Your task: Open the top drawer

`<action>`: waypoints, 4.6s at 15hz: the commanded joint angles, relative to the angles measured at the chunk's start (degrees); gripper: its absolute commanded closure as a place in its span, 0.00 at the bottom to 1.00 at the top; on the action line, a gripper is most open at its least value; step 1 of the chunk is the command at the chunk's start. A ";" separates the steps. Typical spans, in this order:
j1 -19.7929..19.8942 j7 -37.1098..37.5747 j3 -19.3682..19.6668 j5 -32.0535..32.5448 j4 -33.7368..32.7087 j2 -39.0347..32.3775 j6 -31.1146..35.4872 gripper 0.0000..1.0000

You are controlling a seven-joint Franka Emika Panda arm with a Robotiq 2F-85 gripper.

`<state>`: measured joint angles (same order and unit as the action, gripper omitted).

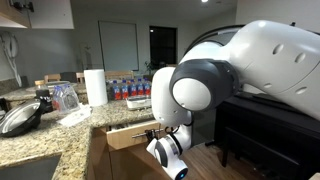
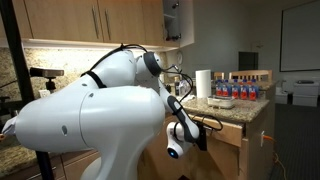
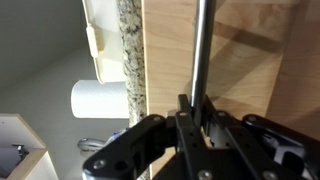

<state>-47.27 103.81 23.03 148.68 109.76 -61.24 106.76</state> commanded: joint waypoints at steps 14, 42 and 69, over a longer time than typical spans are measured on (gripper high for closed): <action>-8.55 1.99 -1.38 1.97 13.72 11.13 10.65 0.91; -11.00 -0.75 -0.58 1.33 19.35 22.61 30.57 0.91; 32.29 -28.37 -46.43 -10.09 27.76 26.82 15.42 0.91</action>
<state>-12.94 74.98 -17.88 139.37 135.65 -33.53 121.01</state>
